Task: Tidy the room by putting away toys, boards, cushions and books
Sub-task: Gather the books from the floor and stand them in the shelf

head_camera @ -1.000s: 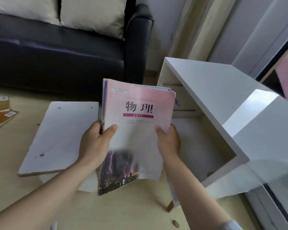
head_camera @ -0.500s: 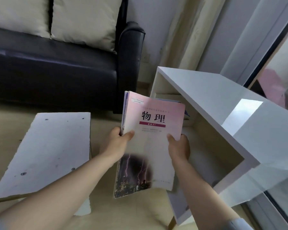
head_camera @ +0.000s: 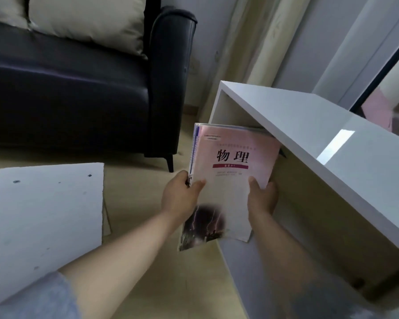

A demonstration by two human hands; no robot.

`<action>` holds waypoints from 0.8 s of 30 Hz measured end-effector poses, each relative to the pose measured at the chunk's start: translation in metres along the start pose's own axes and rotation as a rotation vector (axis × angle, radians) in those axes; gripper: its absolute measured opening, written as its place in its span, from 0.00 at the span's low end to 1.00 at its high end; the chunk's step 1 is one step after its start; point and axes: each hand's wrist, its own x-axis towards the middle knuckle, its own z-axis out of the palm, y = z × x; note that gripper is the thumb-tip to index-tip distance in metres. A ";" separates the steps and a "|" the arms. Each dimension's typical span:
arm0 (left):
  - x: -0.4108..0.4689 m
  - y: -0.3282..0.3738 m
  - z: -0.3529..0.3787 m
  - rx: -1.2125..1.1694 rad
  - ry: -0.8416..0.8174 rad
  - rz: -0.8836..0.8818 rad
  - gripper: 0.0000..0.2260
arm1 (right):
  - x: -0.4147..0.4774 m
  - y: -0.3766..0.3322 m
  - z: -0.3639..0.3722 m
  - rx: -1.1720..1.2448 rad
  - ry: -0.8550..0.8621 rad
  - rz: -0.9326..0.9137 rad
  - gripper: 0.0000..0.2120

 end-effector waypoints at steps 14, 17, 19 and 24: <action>0.074 -0.026 0.014 0.078 -0.141 0.083 0.12 | 0.057 0.022 0.048 0.080 0.150 -0.265 0.16; 0.073 -0.030 0.007 0.093 -0.266 0.107 0.13 | 0.061 0.026 0.047 0.120 0.188 -0.250 0.16; 0.072 -0.032 0.010 0.087 -0.277 0.151 0.12 | 0.064 0.026 0.048 0.134 0.224 -0.247 0.16; 0.079 -0.034 0.025 0.121 -0.238 0.279 0.14 | 0.074 0.029 0.043 0.167 0.292 -0.288 0.17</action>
